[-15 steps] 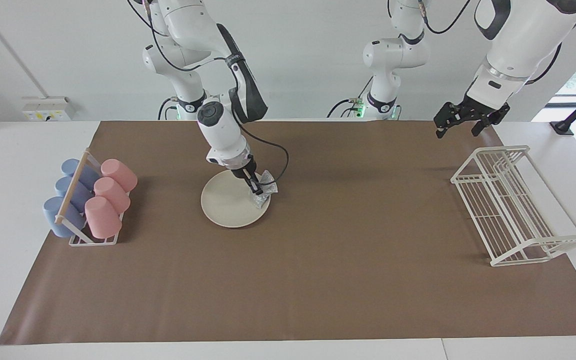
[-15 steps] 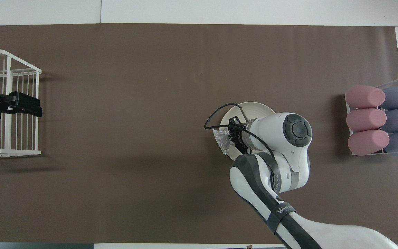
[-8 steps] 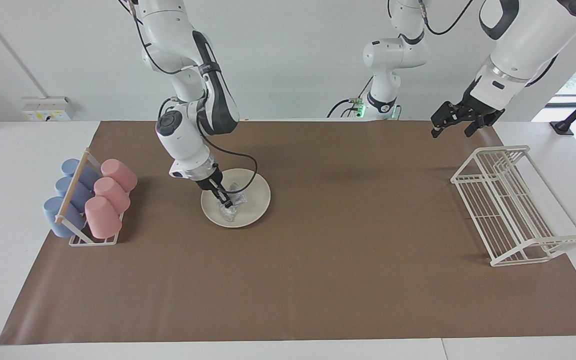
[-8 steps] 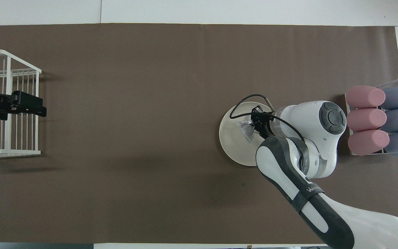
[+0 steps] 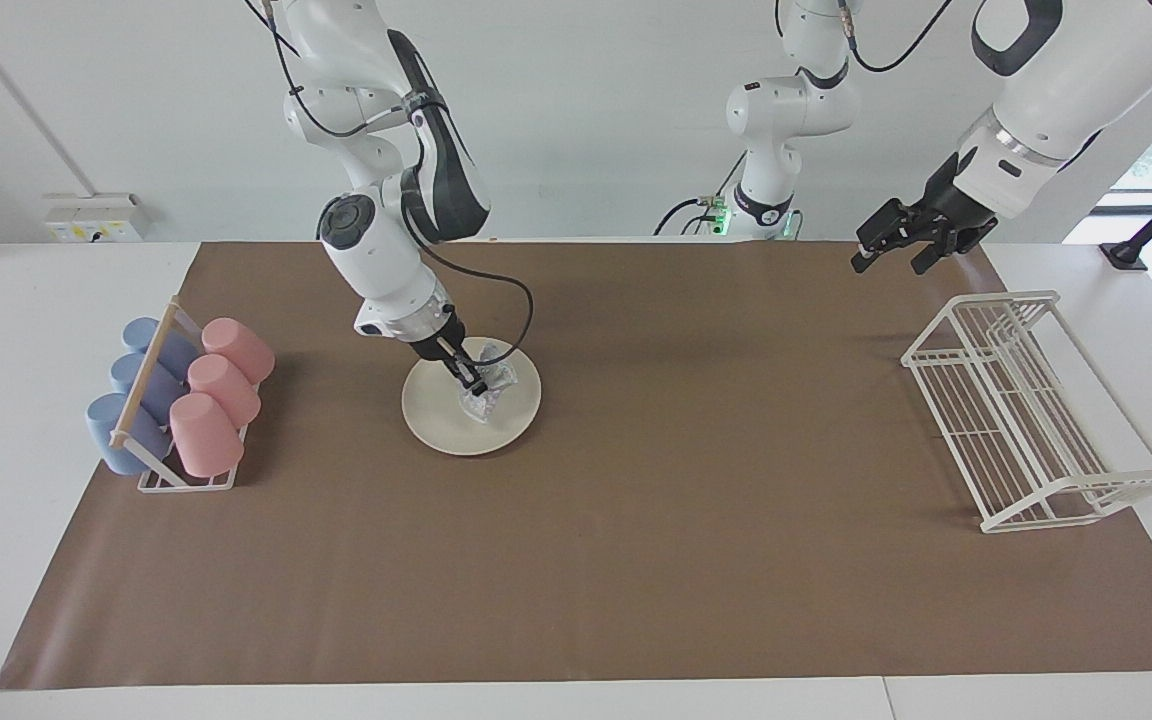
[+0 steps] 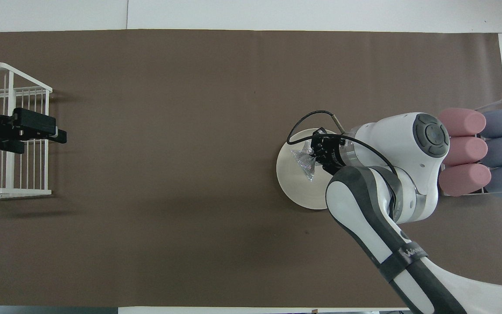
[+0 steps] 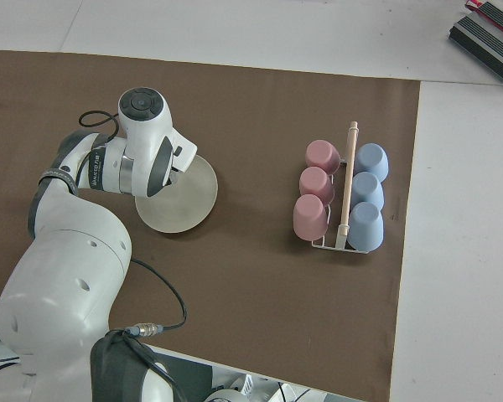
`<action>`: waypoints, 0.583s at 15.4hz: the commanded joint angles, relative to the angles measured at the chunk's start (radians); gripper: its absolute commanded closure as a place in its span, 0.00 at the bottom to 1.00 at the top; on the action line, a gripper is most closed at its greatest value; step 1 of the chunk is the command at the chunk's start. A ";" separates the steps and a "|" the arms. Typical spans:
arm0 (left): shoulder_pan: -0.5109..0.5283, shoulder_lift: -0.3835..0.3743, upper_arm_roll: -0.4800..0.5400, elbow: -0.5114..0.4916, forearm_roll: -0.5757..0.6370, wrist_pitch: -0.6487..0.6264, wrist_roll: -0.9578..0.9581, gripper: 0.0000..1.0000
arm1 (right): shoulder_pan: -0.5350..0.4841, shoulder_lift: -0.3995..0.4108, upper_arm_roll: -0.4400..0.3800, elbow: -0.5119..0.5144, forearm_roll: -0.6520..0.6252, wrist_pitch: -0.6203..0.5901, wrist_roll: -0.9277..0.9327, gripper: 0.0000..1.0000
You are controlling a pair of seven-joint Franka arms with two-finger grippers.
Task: Wipe plate with sponge
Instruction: 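Rub the cloth around the plate surface with the right gripper, then lift the cloth off the plate with the right gripper while the left gripper reaches over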
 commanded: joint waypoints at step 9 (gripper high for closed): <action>0.075 -0.078 -0.004 -0.306 -0.588 0.199 0.053 0.00 | 0.198 0.073 0.005 0.431 -0.292 -0.384 0.629 1.00</action>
